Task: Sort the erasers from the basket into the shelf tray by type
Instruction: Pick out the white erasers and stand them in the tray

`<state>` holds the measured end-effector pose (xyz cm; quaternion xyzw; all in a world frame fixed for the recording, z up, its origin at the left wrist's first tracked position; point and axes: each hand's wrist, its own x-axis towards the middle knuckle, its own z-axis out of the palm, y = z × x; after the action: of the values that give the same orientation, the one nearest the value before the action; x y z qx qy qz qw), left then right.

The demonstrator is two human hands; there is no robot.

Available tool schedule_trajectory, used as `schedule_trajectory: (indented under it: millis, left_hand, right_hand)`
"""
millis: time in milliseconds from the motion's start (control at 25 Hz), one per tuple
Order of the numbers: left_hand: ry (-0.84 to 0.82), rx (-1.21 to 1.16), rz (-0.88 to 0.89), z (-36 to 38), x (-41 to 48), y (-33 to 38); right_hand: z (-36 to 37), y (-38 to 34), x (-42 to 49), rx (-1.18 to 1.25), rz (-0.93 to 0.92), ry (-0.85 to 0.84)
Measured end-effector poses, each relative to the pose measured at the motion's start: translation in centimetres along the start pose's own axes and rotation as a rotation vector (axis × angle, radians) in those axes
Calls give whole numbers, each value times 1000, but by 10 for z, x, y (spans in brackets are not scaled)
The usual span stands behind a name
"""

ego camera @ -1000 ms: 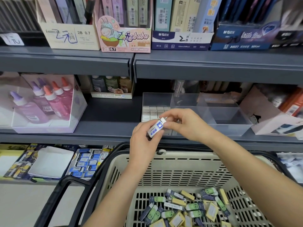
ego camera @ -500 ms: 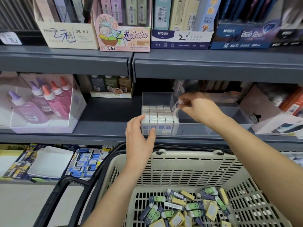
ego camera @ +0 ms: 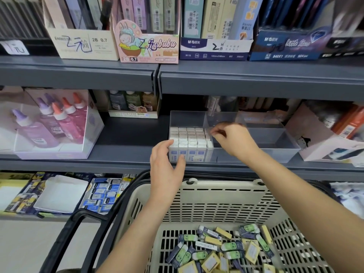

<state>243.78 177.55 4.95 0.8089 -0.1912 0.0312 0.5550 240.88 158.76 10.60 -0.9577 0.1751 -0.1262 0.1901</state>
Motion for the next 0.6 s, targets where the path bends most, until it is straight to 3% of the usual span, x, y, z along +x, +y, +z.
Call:
schedule_trajectory:
  millis: [160,280,520,600]
  left_hand:
    - [72,-36,191,3,-34,11]
    - [-230,-117,153,15,-72,13]
    - [-902,277,-169,35,-129,-12]
    - [-1048,342,-207,34,-139,-20]
  right_hand:
    - [-10,11,-72,196,-58,95]
    - [-2,29,-132,240,-48,-11]
    - [59,65,-205,-9,7,-758]
    - [78,68,-225,-79,-34,-910]
